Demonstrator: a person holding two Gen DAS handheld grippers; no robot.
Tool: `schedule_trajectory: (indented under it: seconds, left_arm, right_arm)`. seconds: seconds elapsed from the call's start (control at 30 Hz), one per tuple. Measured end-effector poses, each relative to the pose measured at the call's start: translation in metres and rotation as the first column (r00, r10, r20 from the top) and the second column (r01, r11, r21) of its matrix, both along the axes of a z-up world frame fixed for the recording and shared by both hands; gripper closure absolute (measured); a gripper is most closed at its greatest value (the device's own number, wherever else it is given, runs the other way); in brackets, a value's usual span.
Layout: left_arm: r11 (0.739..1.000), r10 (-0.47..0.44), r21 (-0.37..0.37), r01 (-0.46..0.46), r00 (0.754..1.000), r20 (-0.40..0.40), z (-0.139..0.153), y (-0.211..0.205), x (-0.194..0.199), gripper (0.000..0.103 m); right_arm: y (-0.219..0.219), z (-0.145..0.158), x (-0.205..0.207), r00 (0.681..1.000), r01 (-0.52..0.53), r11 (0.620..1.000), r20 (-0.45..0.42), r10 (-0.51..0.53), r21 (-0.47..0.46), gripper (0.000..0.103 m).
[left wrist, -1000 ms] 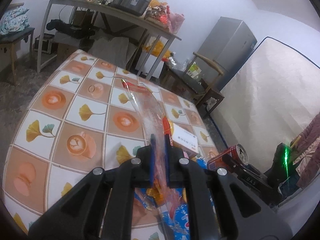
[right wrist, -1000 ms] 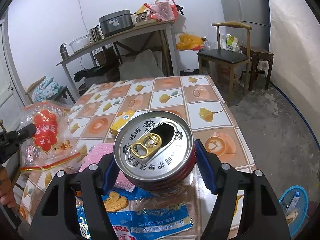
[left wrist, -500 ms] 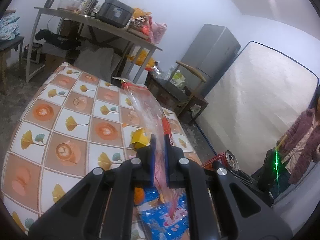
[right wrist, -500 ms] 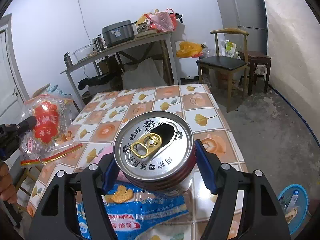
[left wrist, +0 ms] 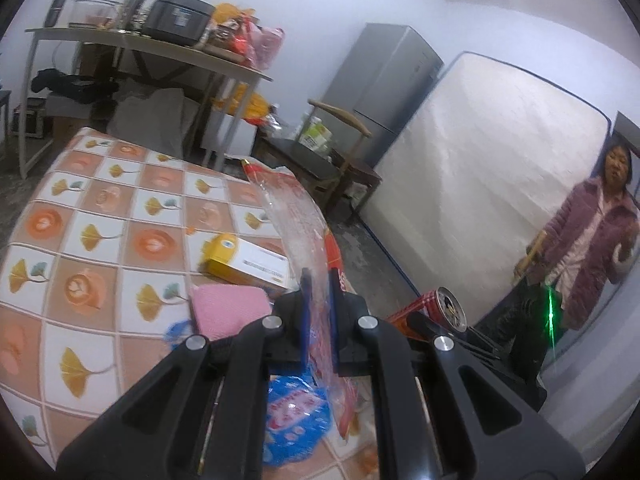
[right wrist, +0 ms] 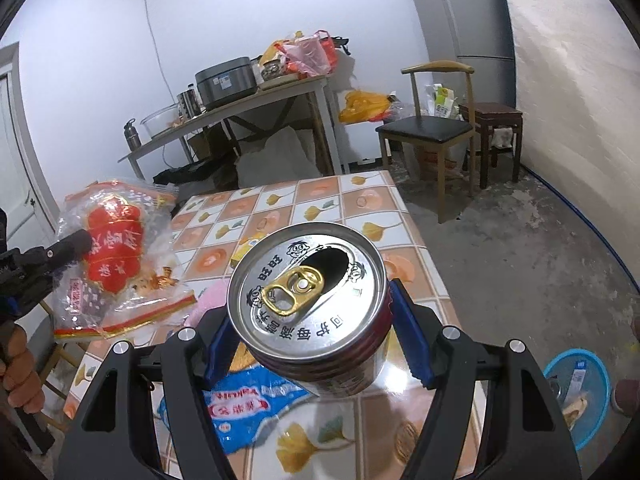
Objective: Collect trash
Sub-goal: 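Lift the can and plastic bag and carry both toward the blue wastebasket, then open both tools over the wastebasket, dropping the can and plastic bag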
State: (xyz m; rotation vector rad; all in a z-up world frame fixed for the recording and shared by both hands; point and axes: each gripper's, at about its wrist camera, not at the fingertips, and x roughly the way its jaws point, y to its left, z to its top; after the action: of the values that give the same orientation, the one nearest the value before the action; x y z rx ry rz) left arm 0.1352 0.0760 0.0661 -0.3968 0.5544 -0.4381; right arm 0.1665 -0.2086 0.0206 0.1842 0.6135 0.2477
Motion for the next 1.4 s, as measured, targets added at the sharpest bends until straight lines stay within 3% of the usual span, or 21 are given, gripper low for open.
schedule_trajectory:
  seconds: [0.4,0.6,0.77,1.0,1.2,1.4]
  left_arm:
    - [0.979,-0.202,0.000,0.202,0.978,-0.049,-0.003,-0.087,-0.001,0.097]
    - [0.944,-0.329,-0.011,0.329,0.939,-0.101,-0.009,-0.143,0.012,0.097]
    - [0.904,-0.426,-0.036,0.425,0.894,-0.137,-0.015,-0.194,0.025,0.097]
    - [0.842,-0.531,-0.024,0.539,0.821,-0.211,-0.034,-0.276,0.041,0.097]
    - [0.784,-0.591,-0.004,0.620,0.745,-0.309,-0.070,-0.354,0.051,0.097]
    - [0.744,-0.607,0.002,0.669,0.675,-0.419,-0.115,-0.421,0.063,0.097]
  right_arm:
    - [-0.070,0.007,-0.051,0.991,0.133,0.991,-0.005,-0.133,0.010,0.036]
    - [-0.124,0.020,-0.079,0.974,0.228,0.974,-0.002,-0.228,-0.009,0.036]
    - [-0.165,0.020,-0.097,0.950,0.310,0.949,-0.030,-0.312,-0.056,0.036]
    - [-0.235,-0.006,-0.131,0.882,0.455,0.887,-0.097,-0.461,-0.081,0.036]
    - [-0.284,-0.044,-0.146,0.821,0.539,0.839,-0.173,-0.543,-0.078,0.036]
    - [-0.327,-0.094,-0.149,0.774,0.583,0.810,-0.262,-0.576,-0.059,0.036]
